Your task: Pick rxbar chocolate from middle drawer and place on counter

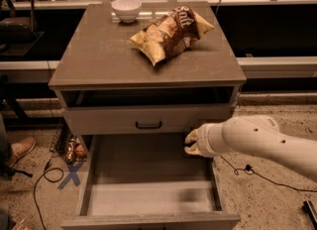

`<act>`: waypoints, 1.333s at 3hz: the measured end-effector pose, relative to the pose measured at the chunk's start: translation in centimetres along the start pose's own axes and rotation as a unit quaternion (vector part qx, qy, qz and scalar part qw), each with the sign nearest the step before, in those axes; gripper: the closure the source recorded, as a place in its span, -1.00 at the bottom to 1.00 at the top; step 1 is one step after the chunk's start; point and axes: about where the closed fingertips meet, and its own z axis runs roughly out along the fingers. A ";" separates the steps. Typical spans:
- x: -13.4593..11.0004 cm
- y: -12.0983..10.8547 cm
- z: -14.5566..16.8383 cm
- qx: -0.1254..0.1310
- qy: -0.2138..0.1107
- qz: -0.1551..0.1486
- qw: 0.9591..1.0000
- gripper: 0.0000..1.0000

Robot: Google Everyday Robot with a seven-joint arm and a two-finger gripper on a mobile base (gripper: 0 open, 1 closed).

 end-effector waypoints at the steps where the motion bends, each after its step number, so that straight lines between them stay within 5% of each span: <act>1: -1.1 -3.7 -7.0 0.061 0.047 -0.044 0.996 1.00; 2: -4.8 -8.3 -15.7 0.127 0.103 -0.120 0.979 1.00; 3: -5.0 -8.3 -16.0 0.130 0.103 -0.121 0.979 1.00; 4: -5.1 -9.6 -17.1 0.146 0.115 -0.135 0.973 1.00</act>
Offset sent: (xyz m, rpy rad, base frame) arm 0.0030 -0.0258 0.2845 -0.3867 -0.4886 0.0271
